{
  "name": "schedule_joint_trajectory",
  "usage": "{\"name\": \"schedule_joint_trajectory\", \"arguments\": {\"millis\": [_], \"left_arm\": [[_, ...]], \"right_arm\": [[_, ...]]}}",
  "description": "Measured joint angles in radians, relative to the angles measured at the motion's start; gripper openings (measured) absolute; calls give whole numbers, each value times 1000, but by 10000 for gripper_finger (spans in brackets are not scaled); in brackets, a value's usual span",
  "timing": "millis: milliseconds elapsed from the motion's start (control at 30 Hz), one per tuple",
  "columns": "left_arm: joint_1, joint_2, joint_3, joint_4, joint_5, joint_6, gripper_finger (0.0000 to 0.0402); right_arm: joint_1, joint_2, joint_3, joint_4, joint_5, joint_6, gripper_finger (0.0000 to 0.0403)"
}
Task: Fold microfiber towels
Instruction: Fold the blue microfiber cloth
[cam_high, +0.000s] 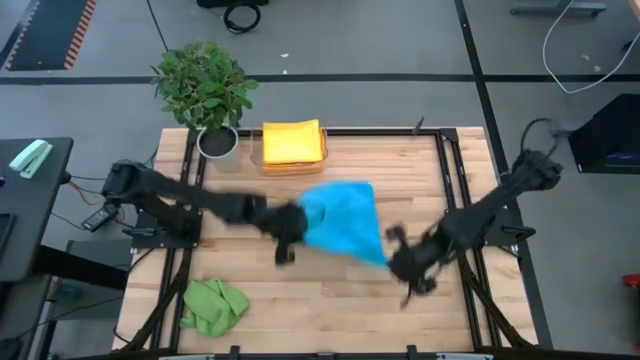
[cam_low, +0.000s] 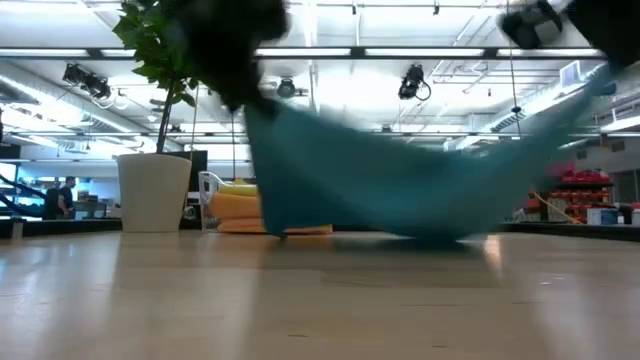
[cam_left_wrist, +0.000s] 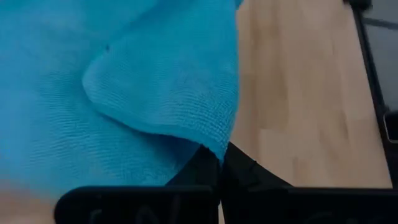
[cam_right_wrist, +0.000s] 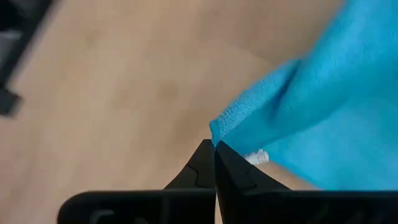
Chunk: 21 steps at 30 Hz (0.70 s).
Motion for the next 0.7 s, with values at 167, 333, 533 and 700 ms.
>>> {"name": "schedule_joint_trajectory", "arguments": {"millis": [167, 333, 533, 700], "left_arm": [[-166, 107, -326, 498, -126, -248, 5], [-238, 173, -383, 576, -160, -392, 9], [-267, 180, -382, 569, 28, -428, 82], [-242, 173, -376, 575, 403, -563, 169]], "right_arm": [[116, 191, -261, 511, -72, 114, 7], [162, 326, -262, 593, -63, 285, 35], [178, 321, -215, 595, -123, 371, 94], [186, 255, -192, 587, -225, 545, 178]]}}
